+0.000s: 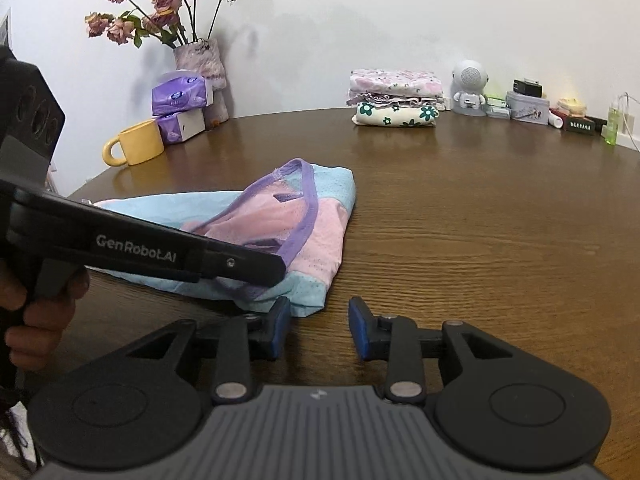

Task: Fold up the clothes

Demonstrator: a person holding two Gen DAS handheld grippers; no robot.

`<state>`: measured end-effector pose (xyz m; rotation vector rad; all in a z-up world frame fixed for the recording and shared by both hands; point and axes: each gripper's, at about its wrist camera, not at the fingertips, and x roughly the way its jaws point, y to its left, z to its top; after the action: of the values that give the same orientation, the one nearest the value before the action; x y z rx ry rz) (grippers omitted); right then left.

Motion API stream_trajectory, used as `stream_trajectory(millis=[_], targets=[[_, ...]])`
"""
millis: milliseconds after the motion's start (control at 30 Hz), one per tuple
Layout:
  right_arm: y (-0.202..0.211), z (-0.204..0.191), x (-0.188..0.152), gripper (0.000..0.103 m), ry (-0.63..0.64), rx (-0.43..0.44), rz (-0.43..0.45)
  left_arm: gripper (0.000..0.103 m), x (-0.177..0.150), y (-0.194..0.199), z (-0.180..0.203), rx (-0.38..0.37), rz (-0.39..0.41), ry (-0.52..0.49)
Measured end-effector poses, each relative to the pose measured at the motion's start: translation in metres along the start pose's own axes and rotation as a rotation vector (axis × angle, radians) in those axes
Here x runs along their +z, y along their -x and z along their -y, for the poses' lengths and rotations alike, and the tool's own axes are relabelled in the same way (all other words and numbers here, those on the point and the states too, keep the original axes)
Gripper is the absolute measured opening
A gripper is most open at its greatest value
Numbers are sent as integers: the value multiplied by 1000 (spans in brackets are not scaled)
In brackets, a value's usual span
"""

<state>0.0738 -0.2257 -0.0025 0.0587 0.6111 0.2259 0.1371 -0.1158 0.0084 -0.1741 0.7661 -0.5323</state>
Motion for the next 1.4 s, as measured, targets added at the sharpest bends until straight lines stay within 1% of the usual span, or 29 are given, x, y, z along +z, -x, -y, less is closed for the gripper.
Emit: stream_trajectory(millis=[133, 200, 233, 300, 367, 467, 533, 600, 733, 800, 867, 967, 1067, 1233, 1300, 1333, 1367, 1400], targets=[[-5, -4, 3, 32, 17, 8, 2, 1, 0, 5, -5, 12, 18, 26], [-6, -9, 3, 25, 36, 8, 1, 1, -1, 7, -8, 17, 23, 41], [-7, -11, 3, 23, 47, 6, 0, 1, -1, 7, -9, 18, 23, 42], [-8, -14, 2, 17, 73, -6, -9, 1, -2, 8, -11, 19, 18, 45], [-8, -17, 2, 15, 94, -19, -13, 1, -4, 7, -11, 23, 14, 41], [-8, -18, 2, 16, 105, -21, -18, 2, -4, 7, -12, 16, 8, 48], [-3, -15, 4, 17, 84, -2, -18, 5, -1, 13, -11, 3, 28, 44], [4, -9, 8, 17, 55, 21, -4, 7, 2, 19, -10, -10, 48, 39], [9, 2, 21, 17, 21, 29, 24, 8, 15, 24, -6, 10, 80, 11], [4, 6, 30, 17, 29, 10, 30, 10, 25, 19, -7, 35, 74, 16], [-4, 10, 40, 17, 33, 2, 33, 16, 38, 12, -10, 54, 66, 35], [-18, 15, 56, 17, 31, -5, 39, 20, 55, 0, -14, 62, 63, 73], [-33, 20, 64, 17, 22, 3, 37, 24, 69, -16, -18, 86, 54, 87], [-57, 30, 67, 17, -18, 50, 0, 23, 80, -44, -35, 136, 25, 140], [-62, 34, 66, 17, -34, 68, -9, 16, 79, -51, -43, 129, 11, 158], [-64, 36, 65, 17, -44, 77, -15, 3, 78, -53, -45, 116, 9, 161], [-66, 37, 64, 19, -54, 85, -21, 3, 77, -55, -47, 102, 7, 164], [-68, 38, 64, 20, -63, 93, -27, 2, 75, -55, -48, 106, 9, 161]])
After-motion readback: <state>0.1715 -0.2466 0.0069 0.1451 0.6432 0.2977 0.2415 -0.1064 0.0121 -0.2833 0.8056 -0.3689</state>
